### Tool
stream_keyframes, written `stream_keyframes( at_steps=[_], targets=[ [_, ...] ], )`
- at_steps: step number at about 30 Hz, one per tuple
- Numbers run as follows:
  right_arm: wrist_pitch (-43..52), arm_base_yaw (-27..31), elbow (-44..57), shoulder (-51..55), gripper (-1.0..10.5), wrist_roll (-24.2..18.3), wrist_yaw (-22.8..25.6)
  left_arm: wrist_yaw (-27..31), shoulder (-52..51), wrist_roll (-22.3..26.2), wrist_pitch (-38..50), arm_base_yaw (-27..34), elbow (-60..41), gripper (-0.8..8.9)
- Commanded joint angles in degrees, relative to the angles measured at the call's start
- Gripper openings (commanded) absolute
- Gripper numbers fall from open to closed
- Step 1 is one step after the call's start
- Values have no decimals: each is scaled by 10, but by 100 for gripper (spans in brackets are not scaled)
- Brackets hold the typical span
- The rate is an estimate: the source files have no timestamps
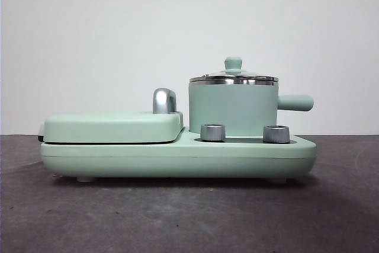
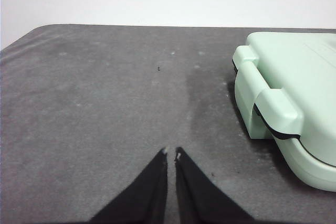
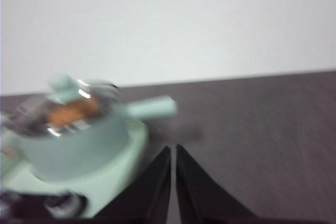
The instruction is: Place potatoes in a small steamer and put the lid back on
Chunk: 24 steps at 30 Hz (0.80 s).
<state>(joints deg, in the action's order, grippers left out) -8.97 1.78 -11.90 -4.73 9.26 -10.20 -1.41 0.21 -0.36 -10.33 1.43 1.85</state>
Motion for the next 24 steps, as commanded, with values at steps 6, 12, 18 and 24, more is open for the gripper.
stream_keyframes(
  at_steps=[6, 12, 18, 24],
  targets=[
    [3, -1, 103, 45, 15, -28, 73, 0, 0, 8, -4, 1, -11, 24],
    [-5, -1, 113, 45, 15, -54, 87, 0, 0, 8, -4, 1, -11, 24],
    [-11, -1, 113, 45, 15, -72, 95, 0, 0, 8, -4, 1, -11, 24],
    [-11, -1, 113, 45, 15, -71, 99, 0, 0, 8, -4, 1, -11, 24]
  ],
)
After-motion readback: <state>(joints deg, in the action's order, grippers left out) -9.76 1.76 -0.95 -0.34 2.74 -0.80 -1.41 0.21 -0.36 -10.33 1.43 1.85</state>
